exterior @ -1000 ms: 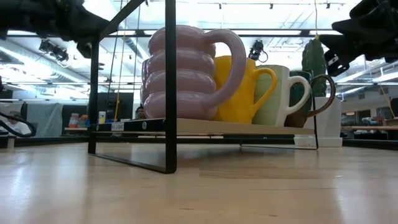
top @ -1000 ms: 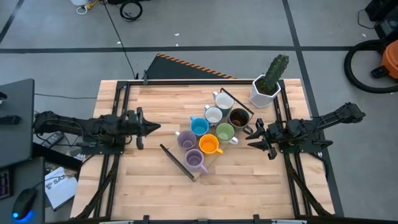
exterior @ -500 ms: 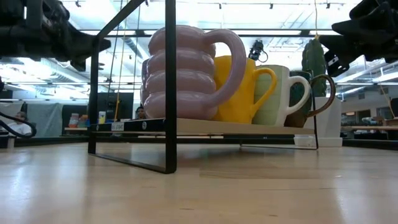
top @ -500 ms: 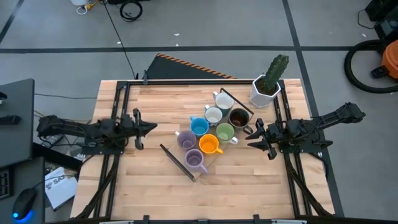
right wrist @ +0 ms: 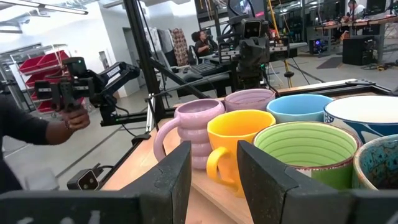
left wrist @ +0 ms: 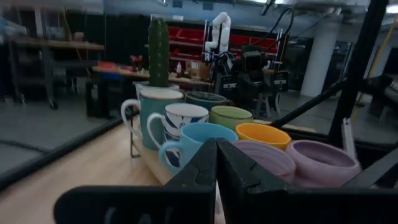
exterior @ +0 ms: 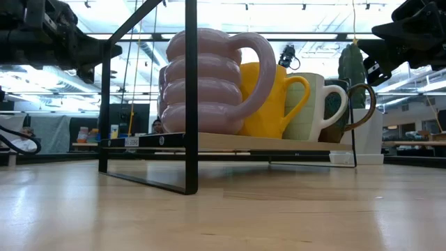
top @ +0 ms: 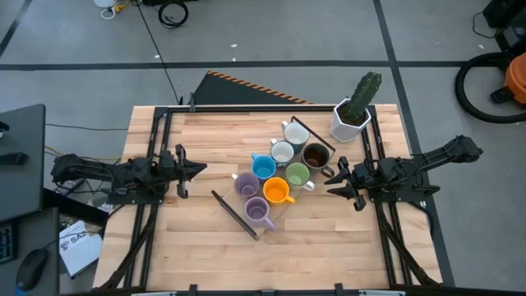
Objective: Place coffee mugs
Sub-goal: Return to Home Position
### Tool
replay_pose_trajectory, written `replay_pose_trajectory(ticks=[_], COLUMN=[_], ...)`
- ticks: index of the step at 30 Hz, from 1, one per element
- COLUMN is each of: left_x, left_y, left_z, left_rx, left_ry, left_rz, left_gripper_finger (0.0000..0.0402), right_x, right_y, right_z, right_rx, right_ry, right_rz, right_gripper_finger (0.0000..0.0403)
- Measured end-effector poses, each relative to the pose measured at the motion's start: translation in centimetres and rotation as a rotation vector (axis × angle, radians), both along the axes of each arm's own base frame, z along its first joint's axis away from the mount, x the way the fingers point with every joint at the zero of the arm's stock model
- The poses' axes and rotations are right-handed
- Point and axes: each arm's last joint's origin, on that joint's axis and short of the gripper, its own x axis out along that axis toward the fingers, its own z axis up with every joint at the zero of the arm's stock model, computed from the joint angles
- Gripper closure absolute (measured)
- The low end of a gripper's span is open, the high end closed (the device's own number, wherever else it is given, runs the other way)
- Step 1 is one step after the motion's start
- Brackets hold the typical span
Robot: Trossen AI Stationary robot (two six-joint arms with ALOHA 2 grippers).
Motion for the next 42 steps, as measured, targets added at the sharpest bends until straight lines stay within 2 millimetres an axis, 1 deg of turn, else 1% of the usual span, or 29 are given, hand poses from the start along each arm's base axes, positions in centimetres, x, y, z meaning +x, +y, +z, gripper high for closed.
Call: replay_pose_trajectory(ticks=[6, 9, 42], left_x=[0.05, 0.05, 0.05], left_y=[-0.01, -0.01, -0.01], left_z=[-0.53, -0.53, -0.55], left_rx=[-0.206, -0.253, -0.253], left_ry=[0.008, -0.003, -0.003], left_rz=[-0.020, -0.025, -0.025], left_gripper_finger=[0.0392, 0.0392, 0.0392], right_x=[0.00, 0.00, 0.00], right_y=[0.00, 0.00, 0.00], right_z=[0.00, 0.00, 0.01], right_rx=[0.000, 0.000, 0.000], right_ry=[0.000, 0.000, 0.000], right_rz=[0.000, 0.000, 0.000], right_gripper_finger=[0.0268, 0.0268, 0.0268])
